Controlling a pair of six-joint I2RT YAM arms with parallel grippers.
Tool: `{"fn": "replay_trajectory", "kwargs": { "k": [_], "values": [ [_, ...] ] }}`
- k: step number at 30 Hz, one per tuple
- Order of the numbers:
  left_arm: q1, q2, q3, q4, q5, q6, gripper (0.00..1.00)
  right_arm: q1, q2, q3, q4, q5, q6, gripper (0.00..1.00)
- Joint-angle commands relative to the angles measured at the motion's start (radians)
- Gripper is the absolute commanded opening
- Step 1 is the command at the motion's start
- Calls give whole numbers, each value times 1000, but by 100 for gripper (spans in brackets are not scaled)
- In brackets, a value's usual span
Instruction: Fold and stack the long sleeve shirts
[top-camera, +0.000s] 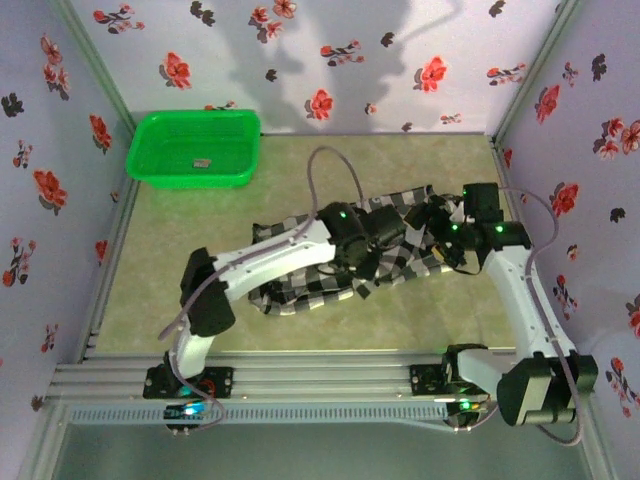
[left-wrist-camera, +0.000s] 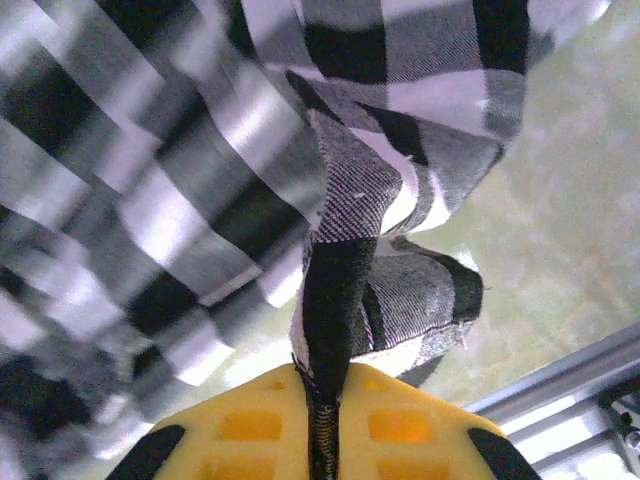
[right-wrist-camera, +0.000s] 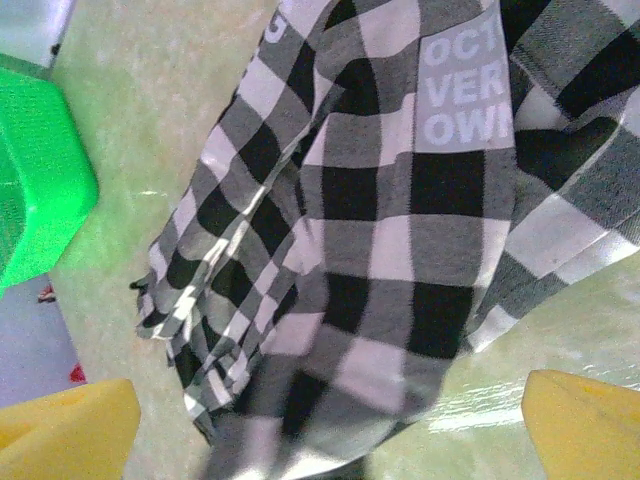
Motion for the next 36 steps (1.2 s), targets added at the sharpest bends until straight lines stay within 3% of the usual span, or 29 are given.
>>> {"fn": "replay_trajectory", "kwargs": {
  "k": [1, 7, 17, 29, 36],
  "values": [
    [64, -19, 100, -135, -139, 177, 9, -17, 33, 32, 42, 39, -34, 99],
    [134, 24, 219, -151, -194, 346, 10, -42, 111, 60, 69, 51, -57, 99],
    [225, 34, 253, -100, -124, 368, 10, -61, 200, 90, 98, 42, -80, 99],
    [272, -15, 146, 37, 179, 169, 9, -61, 267, 60, 166, 43, -81, 98],
    [311, -192, -135, 268, 375, -38, 8, -61, 278, 25, 198, 63, -78, 97]
  ]
}}
